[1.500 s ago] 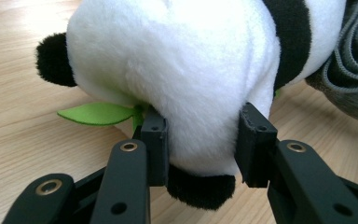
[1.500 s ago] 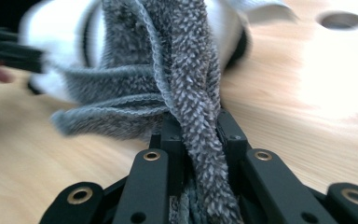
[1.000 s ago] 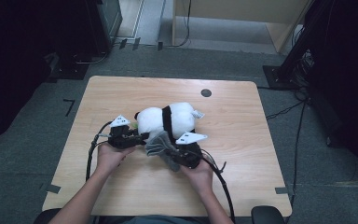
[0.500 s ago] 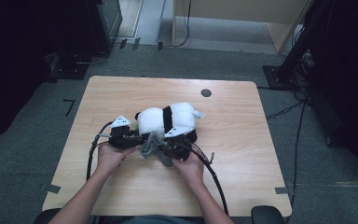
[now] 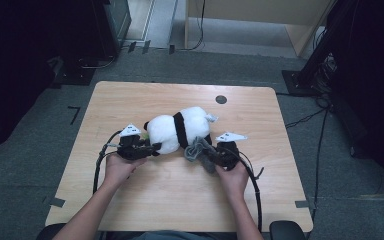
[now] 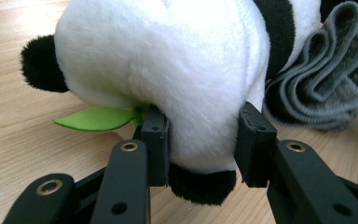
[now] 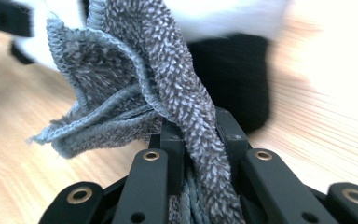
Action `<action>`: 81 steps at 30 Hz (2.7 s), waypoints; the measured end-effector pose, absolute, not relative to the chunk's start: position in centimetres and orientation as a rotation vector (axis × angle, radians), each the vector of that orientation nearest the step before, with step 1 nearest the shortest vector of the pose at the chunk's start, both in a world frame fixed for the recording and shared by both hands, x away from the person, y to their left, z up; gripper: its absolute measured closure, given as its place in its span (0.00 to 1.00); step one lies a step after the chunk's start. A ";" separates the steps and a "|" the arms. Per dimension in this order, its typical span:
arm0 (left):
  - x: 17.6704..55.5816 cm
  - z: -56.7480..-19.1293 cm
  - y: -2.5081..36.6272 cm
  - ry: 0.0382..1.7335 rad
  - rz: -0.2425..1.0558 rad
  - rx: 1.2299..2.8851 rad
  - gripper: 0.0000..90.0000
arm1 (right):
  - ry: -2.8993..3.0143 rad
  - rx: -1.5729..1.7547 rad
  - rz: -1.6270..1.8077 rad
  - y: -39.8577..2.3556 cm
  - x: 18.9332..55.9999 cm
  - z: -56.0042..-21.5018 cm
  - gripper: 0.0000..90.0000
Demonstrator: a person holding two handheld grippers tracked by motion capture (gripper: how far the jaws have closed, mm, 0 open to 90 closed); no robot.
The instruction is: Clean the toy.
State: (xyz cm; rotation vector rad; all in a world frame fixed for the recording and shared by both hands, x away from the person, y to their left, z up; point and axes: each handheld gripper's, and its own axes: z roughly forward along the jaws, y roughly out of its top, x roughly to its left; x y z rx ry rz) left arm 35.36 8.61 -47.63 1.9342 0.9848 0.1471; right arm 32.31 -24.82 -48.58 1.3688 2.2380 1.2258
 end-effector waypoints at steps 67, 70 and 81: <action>43.5 -44.1 11.1 0.699 0.086 1.999 0.31 | 2.263 1.230 1.278 -25.0 38.8 -41.3 0.85; 43.7 -45.2 10.6 0.680 0.059 2.054 0.30 | 2.267 1.229 1.268 -24.8 38.9 -41.3 0.85; 44.4 -47.3 10.2 0.667 -0.002 2.076 0.08 | 2.283 1.226 1.266 -24.5 39.3 -41.9 0.85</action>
